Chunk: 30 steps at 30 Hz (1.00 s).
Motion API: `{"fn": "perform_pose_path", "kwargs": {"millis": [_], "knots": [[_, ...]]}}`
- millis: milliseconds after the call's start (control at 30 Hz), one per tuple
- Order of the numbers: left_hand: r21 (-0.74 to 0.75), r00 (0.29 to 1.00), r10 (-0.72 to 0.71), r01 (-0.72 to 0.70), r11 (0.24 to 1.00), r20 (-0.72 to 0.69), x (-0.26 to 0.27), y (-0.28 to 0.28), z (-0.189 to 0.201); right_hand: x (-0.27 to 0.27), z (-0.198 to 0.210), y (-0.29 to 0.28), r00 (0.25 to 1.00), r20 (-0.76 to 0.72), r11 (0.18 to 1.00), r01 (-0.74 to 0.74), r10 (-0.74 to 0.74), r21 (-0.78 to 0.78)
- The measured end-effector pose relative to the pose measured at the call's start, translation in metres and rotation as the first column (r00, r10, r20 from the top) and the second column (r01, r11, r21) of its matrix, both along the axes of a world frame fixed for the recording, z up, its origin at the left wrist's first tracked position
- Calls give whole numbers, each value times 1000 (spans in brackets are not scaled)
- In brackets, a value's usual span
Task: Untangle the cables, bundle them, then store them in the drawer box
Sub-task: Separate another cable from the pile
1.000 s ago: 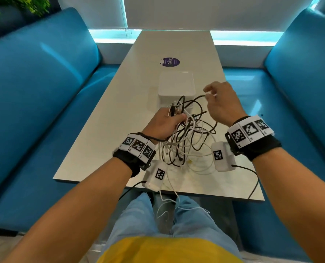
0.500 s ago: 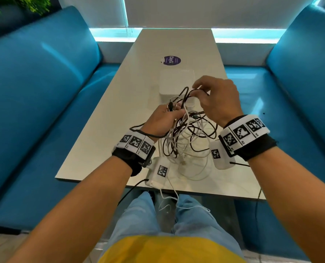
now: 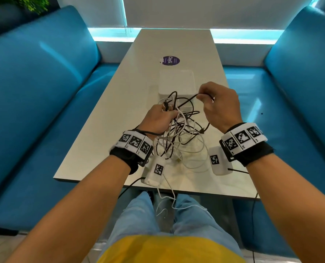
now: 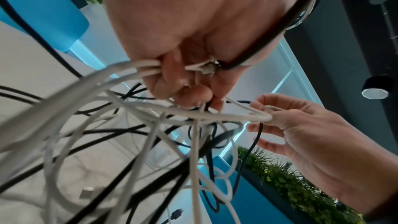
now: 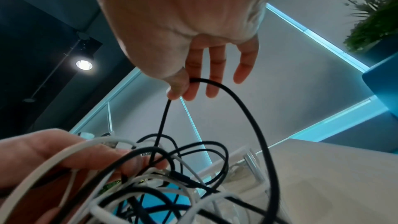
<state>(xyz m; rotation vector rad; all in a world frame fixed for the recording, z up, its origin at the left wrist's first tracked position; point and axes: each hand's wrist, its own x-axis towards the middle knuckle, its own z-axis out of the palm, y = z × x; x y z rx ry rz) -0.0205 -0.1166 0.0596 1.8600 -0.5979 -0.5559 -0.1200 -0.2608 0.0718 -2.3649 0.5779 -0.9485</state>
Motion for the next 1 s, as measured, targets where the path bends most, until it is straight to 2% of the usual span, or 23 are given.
{"fn": "perform_pose_path", "kwargs": {"millis": [133, 233, 400, 533, 600, 800, 867, 933, 1000], "knots": [[30, 996, 58, -60, 998, 61, 4, -1, -6, 4, -5, -1, 997, 74, 995, 25, -33, 98], [71, 997, 30, -35, 997, 66, 8, 6, -15, 4, 2, -8, 987, 131, 981, 69, -94, 180], [62, 996, 33, -38, 997, 79, 10, 7, -18, 2, 6, -12, 989, 104, 969, 81, -108, 234], [6, 994, 100, -100, 995, -36, 15, 6, -18, -2, 1, -13, 988, 79, 966, 114, -135, 233], [-7, 993, 105, -106, 994, -58, 18, 6, -23, -2, 1, -11, 993, 94, 963, 43, -70, 266], [-127, 980, -4, 30, 991, 200, 6, 1, -20, 8, 10, 2, 965, 60, 891, -260, 256, 372], [-142, 974, -32, 65, 988, 225, 3, -3, -19, 13, 18, 5, 942, 56, 853, -325, 332, 407], [-129, 981, -45, 70, 989, 188, 3, -6, -21, 14, 27, 5, 935, 69, 838, -343, 348, 425], [-68, 987, -87, 97, 993, 138, 4, -7, -22, 14, 30, 3, 951, 92, 835, -304, 296, 459]]}}
